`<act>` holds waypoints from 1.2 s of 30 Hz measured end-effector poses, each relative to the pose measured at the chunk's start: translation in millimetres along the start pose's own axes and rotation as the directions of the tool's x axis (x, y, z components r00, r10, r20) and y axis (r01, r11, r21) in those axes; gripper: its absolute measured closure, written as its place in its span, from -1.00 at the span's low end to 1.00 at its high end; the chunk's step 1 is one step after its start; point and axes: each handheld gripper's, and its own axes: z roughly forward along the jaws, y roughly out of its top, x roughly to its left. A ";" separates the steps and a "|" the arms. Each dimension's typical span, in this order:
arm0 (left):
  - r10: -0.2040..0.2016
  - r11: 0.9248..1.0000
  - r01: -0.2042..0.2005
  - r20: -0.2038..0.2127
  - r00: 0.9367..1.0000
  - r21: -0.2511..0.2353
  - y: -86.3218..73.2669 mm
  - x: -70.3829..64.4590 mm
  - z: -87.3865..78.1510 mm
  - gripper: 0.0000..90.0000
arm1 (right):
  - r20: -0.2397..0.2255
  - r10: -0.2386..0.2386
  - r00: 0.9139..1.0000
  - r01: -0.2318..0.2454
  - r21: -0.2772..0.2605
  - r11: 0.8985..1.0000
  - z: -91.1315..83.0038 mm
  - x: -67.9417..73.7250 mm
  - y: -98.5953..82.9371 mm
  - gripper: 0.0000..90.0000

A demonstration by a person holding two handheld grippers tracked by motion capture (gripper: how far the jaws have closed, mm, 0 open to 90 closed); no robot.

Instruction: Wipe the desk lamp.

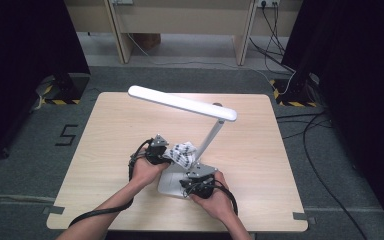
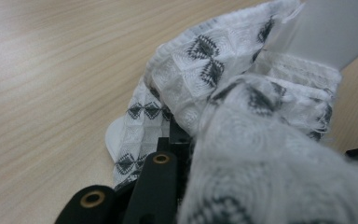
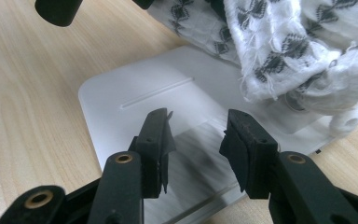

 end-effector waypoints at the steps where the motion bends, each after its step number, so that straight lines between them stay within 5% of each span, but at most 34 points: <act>1: 0.001 1.000 -0.001 -0.001 1.000 0.003 -0.3 0.4 -0.2 0.84 | 0.001 0.000 1.000 0.000 0.001 1.000 -0.1 0.1 0.0 0.33; 17: -0.001 1.000 0.001 -0.008 1.000 0.021 -3.8 7.0 -3.4 0.84 | 0.002 0.000 1.000 0.000 -0.002 1.000 0.0 -0.2 -0.3 0.33; 36: 0.039 0.998 -0.039 0.003 0.999 0.047 -18.0 -1.2 -10.4 0.84 | 0.006 0.002 1.000 -0.002 -0.005 1.000 0.2 -0.1 -0.4 0.34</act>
